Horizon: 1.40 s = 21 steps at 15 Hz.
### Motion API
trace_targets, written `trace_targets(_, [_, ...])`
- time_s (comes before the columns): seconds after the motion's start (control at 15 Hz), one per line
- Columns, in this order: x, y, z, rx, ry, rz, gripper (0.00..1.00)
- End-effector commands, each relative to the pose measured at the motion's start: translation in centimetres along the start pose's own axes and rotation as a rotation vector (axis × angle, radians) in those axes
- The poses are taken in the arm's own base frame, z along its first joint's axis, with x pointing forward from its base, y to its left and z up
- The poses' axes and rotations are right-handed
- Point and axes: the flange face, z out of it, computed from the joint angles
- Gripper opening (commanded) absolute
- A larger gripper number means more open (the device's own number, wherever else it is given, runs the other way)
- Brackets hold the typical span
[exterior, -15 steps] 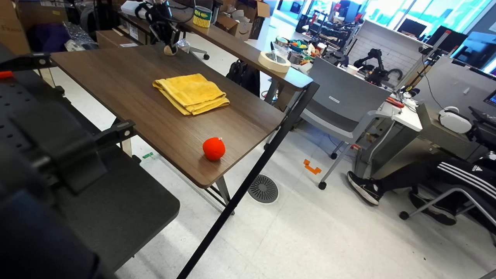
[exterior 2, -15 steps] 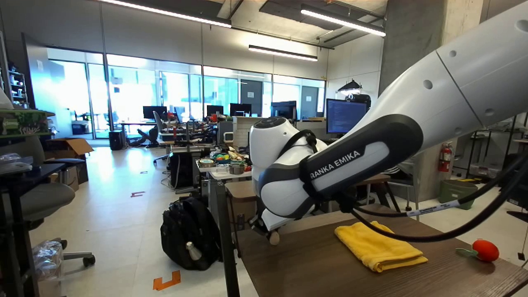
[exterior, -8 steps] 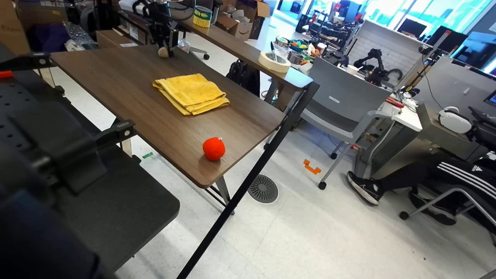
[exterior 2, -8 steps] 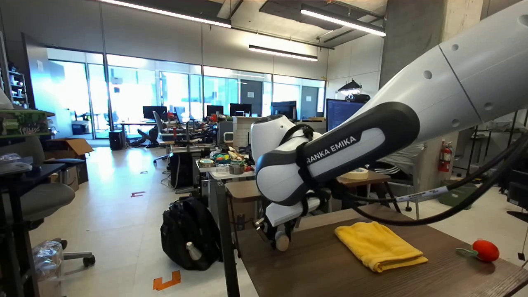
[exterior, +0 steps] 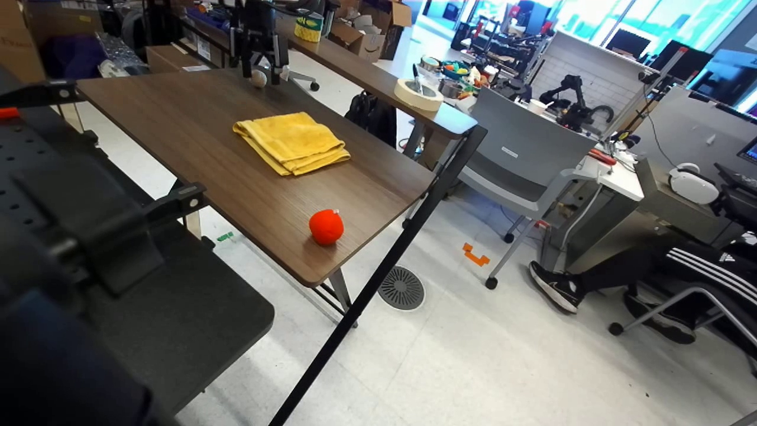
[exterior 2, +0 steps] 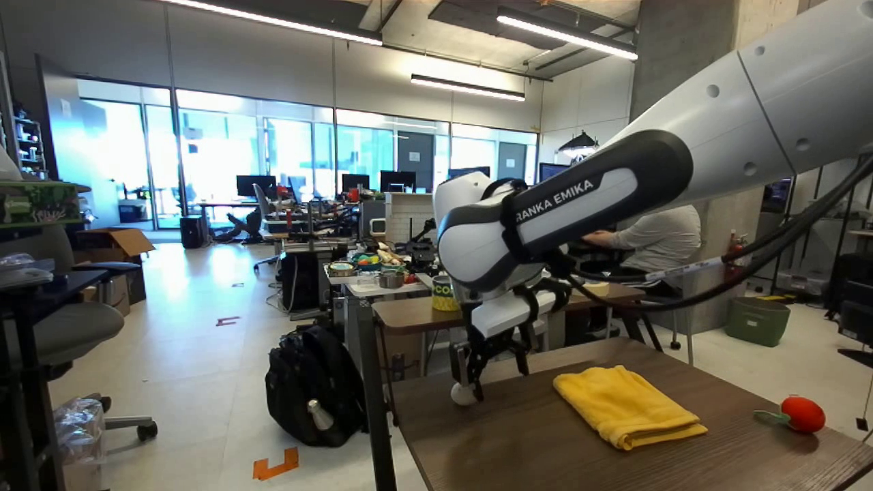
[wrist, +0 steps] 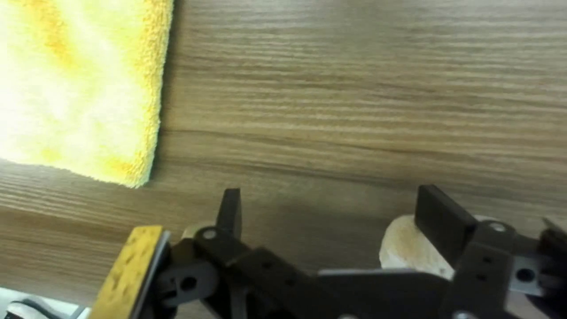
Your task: Move the potato to the left, wipe the table with the yellow towel, move the red plush toy to the left, wipe the right side of the table with the towel, move the potato and red toy to the right, wipe the left side of the table
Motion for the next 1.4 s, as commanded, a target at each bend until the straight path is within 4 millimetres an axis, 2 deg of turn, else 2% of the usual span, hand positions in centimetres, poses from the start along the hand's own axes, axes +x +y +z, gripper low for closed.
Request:
trace_targets(0.0, [1.9,5.5,-3.4,0.147,0.006,-0.039,1.00])
trace_targets(0.2, [2.2,11.1,-3.1,0.249,-0.052,-0.133,1.00])
trace_targets(0.4, [0.7,17.2,-1.6,0.293,-0.191,-0.155,1.00])
trace_targets(0.47, [2.0,15.0,-1.3,0.238,-0.105,-0.130,1.00])
trace_targets(0.6, [1.4,17.9,-0.4,0.260,-0.157,-0.131,1.00])
trace_targets(0.67, [1.3,18.3,-0.3,0.265,-0.165,-0.133,1.00])
trace_targets(0.73, [1.2,18.1,-0.4,0.268,-0.167,-0.136,1.00])
trace_targets(0.87, [1.5,17.3,0.9,0.243,-0.130,-0.139,1.00])
trace_targets(1.13, [3.1,16.9,5.4,0.178,0.100,-0.123,1.00])
trace_targets(1.33, [2.3,16.4,9.5,0.173,0.218,-0.118,1.00])
